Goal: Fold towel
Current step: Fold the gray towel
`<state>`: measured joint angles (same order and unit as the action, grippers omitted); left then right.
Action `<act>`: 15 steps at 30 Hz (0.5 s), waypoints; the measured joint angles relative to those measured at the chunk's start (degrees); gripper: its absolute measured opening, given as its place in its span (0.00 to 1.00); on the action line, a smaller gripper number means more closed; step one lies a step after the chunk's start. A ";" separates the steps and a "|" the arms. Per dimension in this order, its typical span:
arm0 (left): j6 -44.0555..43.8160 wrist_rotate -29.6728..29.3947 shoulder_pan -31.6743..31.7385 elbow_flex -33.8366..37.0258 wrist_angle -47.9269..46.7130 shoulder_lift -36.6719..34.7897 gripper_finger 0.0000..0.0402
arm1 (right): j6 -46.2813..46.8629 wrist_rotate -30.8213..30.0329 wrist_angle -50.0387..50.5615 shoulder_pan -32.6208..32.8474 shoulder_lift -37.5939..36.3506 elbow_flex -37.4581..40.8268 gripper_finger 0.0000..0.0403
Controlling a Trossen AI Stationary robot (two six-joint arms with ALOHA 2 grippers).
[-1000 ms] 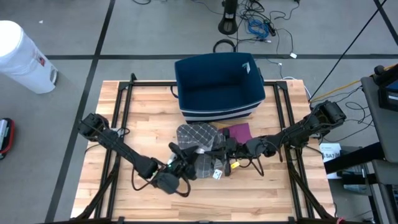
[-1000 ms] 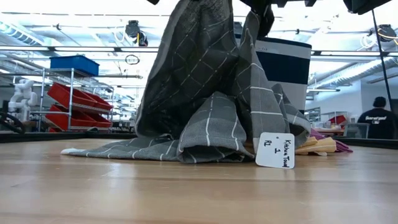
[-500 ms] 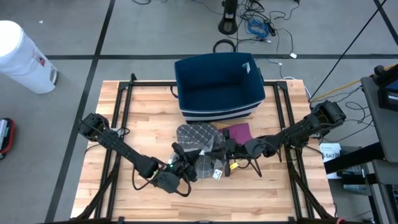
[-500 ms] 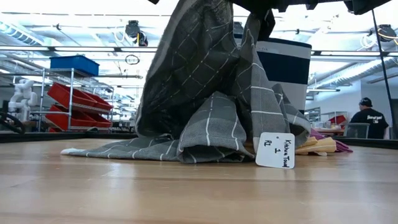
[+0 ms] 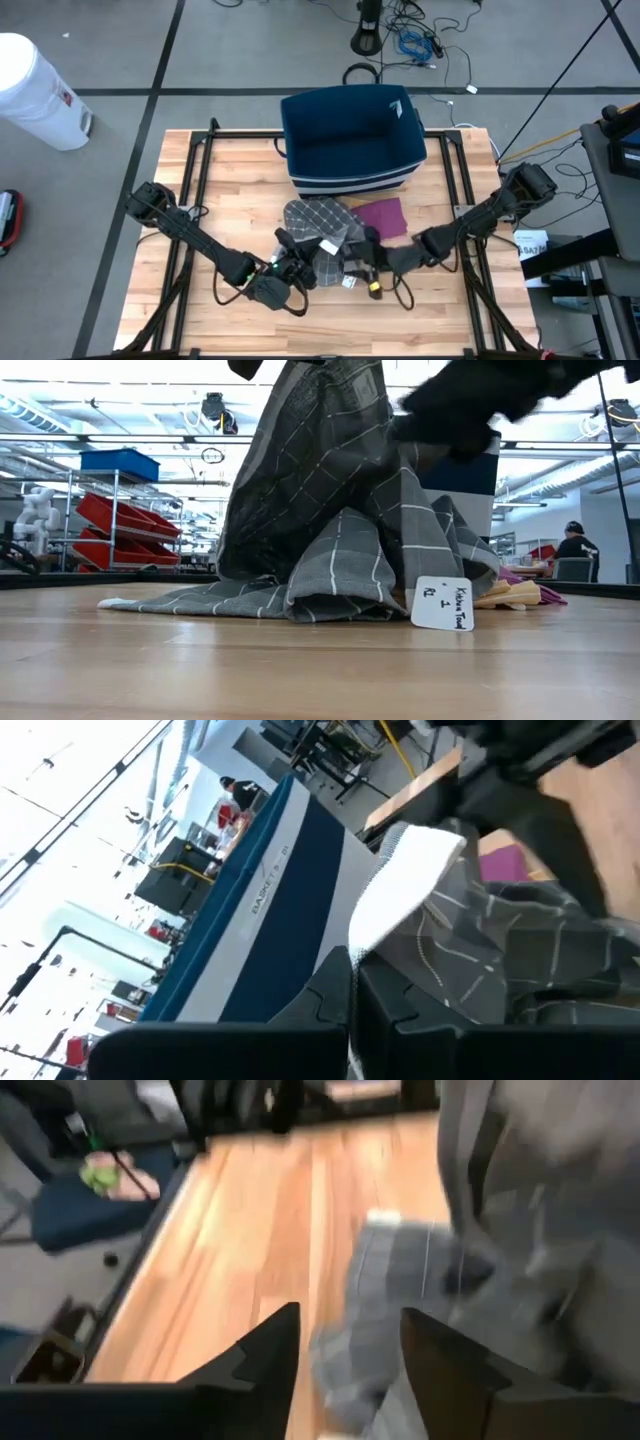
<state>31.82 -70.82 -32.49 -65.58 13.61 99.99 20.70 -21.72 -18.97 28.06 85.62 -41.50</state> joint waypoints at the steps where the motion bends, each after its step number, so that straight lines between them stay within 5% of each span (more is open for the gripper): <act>1: -0.02 0.16 -0.02 0.00 0.00 0.01 0.00 | 1.43 -1.29 1.80 1.29 0.00 0.00 0.41; 9: -1.59 2.80 0.95 0.00 0.04 0.01 0.00 | 10.24 -15.85 8.05 9.02 0.59 0.00 0.40; 15: -3.23 5.13 2.20 0.00 0.04 -0.01 0.00 | 14.16 -17.17 5.41 9.57 6.07 0.00 0.39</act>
<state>28.59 -65.68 -30.29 -65.58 13.65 99.98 34.85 -38.88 -13.56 37.63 91.69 -41.50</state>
